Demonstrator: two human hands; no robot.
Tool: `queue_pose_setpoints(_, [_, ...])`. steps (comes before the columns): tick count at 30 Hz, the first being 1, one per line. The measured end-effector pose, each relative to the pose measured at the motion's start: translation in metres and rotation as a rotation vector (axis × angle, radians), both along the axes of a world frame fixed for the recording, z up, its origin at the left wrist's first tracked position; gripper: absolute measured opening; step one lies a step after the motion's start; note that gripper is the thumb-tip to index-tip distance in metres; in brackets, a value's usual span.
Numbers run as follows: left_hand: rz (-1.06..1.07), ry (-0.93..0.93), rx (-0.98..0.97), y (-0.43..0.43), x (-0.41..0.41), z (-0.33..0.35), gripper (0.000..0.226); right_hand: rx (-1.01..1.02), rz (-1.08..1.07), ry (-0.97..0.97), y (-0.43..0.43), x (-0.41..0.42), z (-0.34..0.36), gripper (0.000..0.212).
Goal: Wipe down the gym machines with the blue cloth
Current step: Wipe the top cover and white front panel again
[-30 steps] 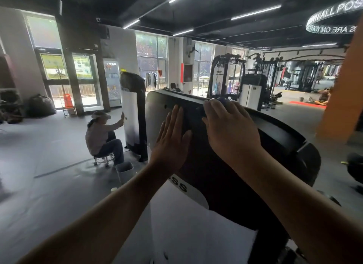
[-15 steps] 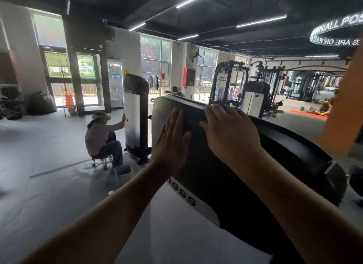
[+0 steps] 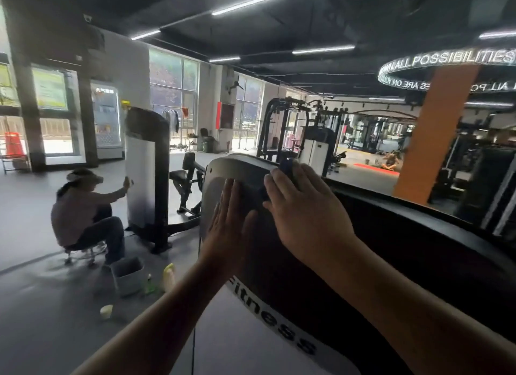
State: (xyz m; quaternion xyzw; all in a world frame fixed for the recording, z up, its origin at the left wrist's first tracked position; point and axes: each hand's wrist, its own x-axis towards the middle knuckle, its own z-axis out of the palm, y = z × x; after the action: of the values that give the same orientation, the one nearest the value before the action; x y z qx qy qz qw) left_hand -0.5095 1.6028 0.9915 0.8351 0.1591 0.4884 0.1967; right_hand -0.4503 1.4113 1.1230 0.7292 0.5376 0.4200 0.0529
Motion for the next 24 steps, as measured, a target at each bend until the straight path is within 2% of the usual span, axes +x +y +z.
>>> queue_pose_setpoints(4, [-0.084,-0.020,0.068,0.033,-0.003,-0.021,0.076,-0.143,-0.015,-0.176,0.051,-0.020,-0.031,0.064])
queue_pose_setpoints(6, [-0.124,0.034,0.114,0.058,-0.009,-0.034,0.080,-0.104,0.002,-0.164,0.061,-0.019,-0.053,0.060])
queue_pose_setpoints(9, [-0.098,0.105,0.219,0.094,-0.014,-0.059,0.073,-0.070,0.013,-0.143,0.064,-0.019,-0.084,0.055])
queue_pose_setpoints(15, [-0.182,0.024,0.175,0.132,-0.006,-0.079,0.070,-0.068,-0.022,-0.138,0.100,-0.024,-0.104,0.055])
queue_pose_setpoints(17, [-0.213,0.014,0.125,0.143,-0.004,-0.086,0.072,-0.136,-0.025,-0.121,0.115,-0.027,-0.120,0.056])
queue_pose_setpoints(20, [-0.252,0.068,0.112,0.158,-0.010,-0.097,0.080,-0.360,-0.057,-0.118,0.125,-0.027,-0.146,0.061])
queue_pose_setpoints(21, [-0.260,0.088,0.114,0.163,-0.012,-0.101,0.081,-0.363,-0.051,-0.131,0.128,-0.028,-0.145,0.059])
queue_pose_setpoints(24, [-0.255,0.100,0.106,0.173,-0.015,-0.109,0.075,-0.176,-0.026,-0.041,0.141,-0.029,-0.121,0.053])
